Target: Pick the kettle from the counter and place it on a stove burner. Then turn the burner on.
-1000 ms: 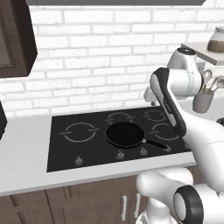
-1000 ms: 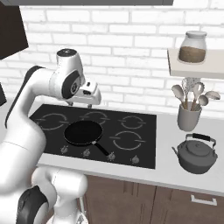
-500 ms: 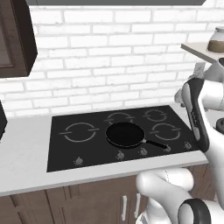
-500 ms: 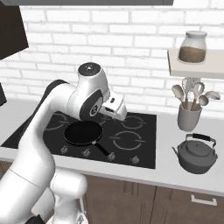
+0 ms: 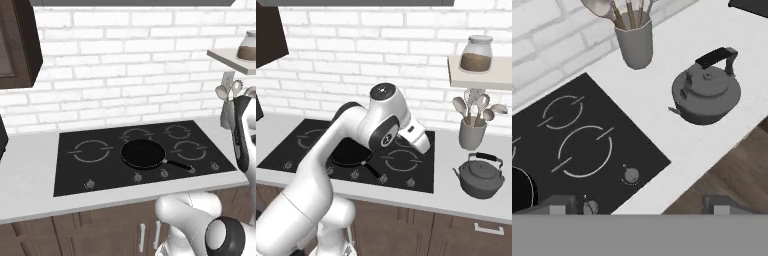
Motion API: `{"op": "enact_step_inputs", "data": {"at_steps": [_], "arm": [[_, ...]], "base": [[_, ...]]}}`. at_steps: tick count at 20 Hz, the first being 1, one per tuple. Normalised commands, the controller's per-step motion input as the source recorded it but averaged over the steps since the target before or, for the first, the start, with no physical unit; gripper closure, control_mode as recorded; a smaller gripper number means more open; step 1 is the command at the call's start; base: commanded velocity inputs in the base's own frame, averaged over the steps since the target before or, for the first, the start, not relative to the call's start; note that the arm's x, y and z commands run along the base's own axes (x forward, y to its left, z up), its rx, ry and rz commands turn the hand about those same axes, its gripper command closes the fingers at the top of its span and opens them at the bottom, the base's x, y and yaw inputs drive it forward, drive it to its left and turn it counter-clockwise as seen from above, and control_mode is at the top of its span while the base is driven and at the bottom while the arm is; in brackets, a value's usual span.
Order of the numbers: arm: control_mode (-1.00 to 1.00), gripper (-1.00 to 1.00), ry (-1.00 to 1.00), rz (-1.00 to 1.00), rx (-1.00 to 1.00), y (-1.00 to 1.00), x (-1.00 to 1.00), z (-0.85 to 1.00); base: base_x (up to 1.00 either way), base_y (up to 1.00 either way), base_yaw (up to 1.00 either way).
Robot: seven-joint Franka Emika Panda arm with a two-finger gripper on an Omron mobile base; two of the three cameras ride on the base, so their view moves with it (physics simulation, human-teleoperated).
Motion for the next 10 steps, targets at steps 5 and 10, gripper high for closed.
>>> {"op": "enact_step_inputs", "data": {"at_steps": [5, 10], "arm": [[-1.0, -1.0, 0.0, -0.5, 0.05, -1.0, 0.0, -0.08], [-1.0, -1.0, 0.0, -0.57, 0.09, -1.0, 0.0, -0.15]], "base": [[0.0, 0.0, 0.0], [0.0, 0.0, 0.0]]}}
